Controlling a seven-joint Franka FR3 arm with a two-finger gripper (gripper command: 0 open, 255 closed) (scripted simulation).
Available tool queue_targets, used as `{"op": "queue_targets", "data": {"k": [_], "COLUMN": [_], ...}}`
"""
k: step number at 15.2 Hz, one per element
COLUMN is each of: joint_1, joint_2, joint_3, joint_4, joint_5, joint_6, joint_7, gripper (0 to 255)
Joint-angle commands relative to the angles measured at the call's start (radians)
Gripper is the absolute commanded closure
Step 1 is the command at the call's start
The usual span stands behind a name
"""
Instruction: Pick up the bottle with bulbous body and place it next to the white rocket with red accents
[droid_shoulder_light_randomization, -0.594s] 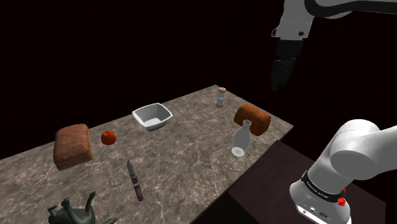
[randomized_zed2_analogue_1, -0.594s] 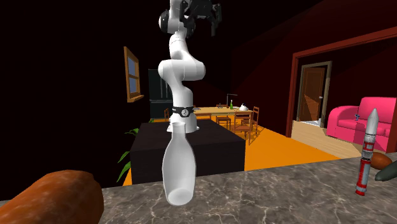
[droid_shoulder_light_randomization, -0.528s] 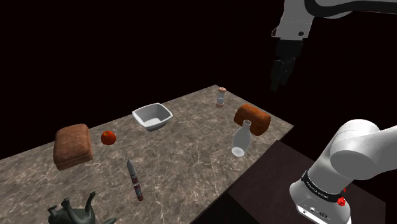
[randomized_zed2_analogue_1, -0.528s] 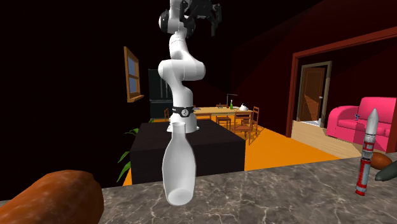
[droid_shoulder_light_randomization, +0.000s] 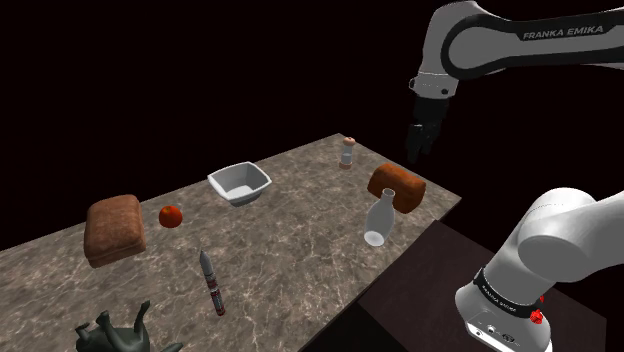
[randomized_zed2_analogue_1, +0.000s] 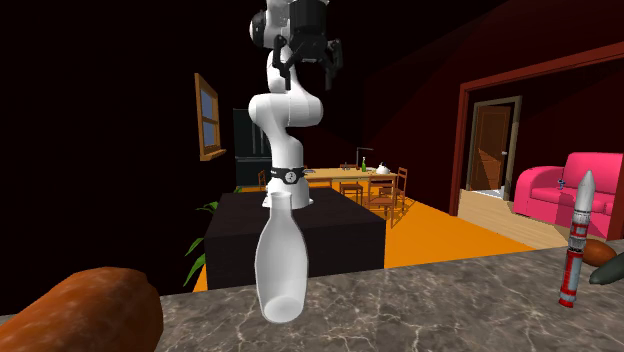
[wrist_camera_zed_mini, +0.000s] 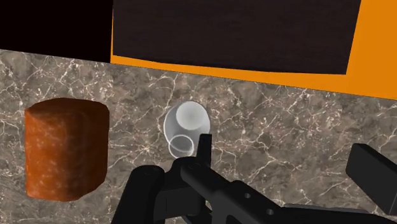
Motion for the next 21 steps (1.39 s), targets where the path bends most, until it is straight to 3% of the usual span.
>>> {"op": "queue_targets", "data": {"k": [1, 9, 16, 21], "joint_1": [-0.008, -0.036, -0.057, -0.059], "joint_2": [0.023, 0.227, 0.484, 0.563], "joint_3": [-0.011, -0.055, -0.095, -0.102], "joint_4": [-0.041, -0.132, -0.127, -0.141], "joint_5": [-0.014, -0.059, -0.081, -0.078], "joint_6": [0.072, 0.385, 0.654, 0.749], "joint_7": [-0.017, -0.075, -0.125, -0.135], "gripper": [0, 0, 0, 0]}}
